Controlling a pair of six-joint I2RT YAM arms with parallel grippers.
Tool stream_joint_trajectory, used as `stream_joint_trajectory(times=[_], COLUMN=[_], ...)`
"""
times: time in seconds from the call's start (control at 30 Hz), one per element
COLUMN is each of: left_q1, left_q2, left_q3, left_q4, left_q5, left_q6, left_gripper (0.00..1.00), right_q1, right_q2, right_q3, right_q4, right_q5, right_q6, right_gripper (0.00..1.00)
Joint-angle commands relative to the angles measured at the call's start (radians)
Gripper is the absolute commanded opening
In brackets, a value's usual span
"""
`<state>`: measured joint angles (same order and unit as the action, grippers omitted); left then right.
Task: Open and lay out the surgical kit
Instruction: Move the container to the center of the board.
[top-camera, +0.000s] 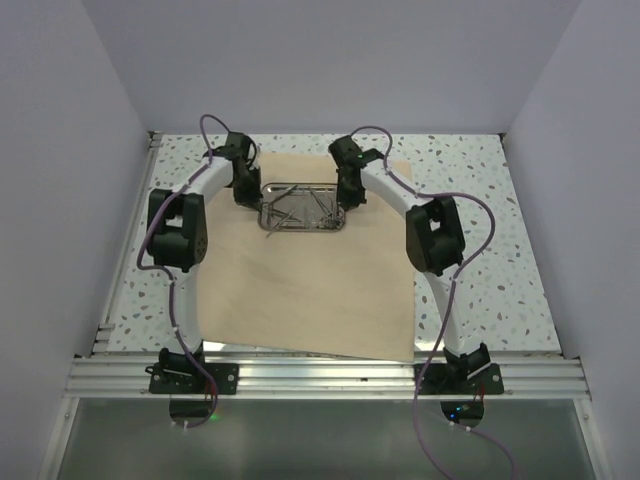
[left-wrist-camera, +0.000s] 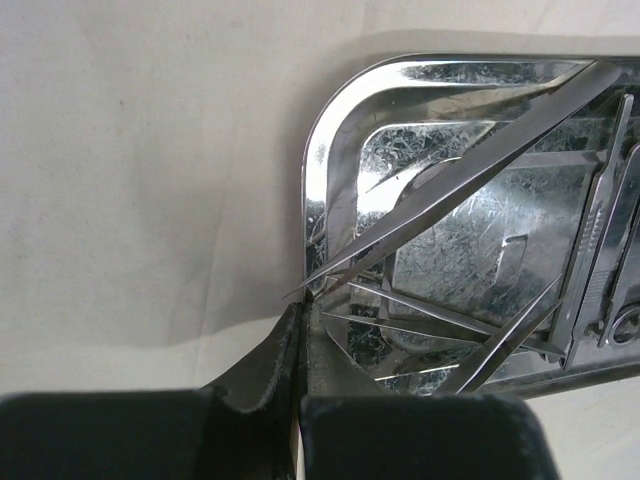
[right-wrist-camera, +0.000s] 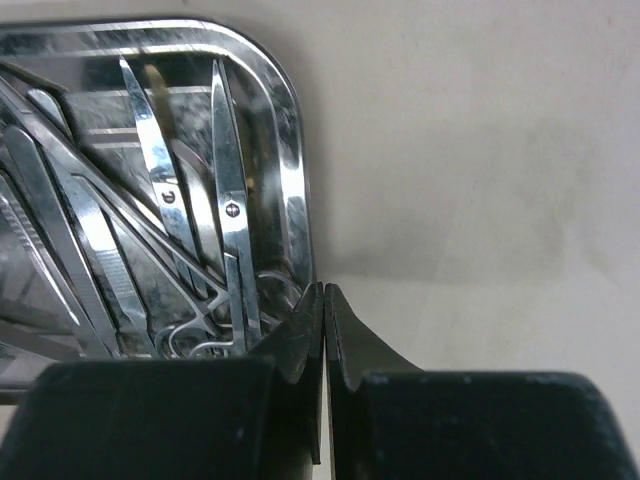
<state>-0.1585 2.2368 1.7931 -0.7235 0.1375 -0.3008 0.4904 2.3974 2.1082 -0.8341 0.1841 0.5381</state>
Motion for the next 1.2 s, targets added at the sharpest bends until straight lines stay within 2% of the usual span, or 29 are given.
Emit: stream_joint_trajectory(times=[0.0, 0.2, 0.33, 0.73, 0.87, 1.07, 1.17], left_q1=[0.007, -0.01, -0.024, -0.088, -0.171, -0.353, -0.406], left_q2=[-0.098, -0.235, -0.344, -0.512, -0.563, -0.634, -0.684], left_q3=[-0.049, -0.181, -0.276, -0.642, -0.777, -0.874, -0.908], left_q4=[-0.014, -0.007, 0.004, 0.102, 0.153, 0.159, 0.139], left_q5=[0.007, -0.001, -0.009, 0.01, 0.027, 0.043, 0.024], left_q6=[0.029, 0.025, 0.025, 0.015, 0.022, 0.043, 0.035], left_gripper=[0.0, 0.0, 0.0, 0.0, 0.0, 0.0, 0.0], right_q1=[-0.004, 0.007, 0.028, 0.119, 0.122, 0.122, 0.122], right_q2=[-0.147, -0.294, -0.4, -0.652, -0.757, -0.876, -0.926], right_q3=[-0.063, -0.224, -0.397, -0.715, -0.798, -0.86, -0.879], right_q4=[-0.063, -0.069, -0.039, -0.03, -0.048, -0.106, -0.126], right_q5=[0.011, -0.015, -0.028, -0.038, -0.034, -0.014, -0.008], right_q6=[0.014, 0.031, 0.04, 0.086, 0.086, 0.074, 0.072], right_gripper=[0.0, 0.0, 0.0, 0.0, 0.0, 0.0, 0.0])
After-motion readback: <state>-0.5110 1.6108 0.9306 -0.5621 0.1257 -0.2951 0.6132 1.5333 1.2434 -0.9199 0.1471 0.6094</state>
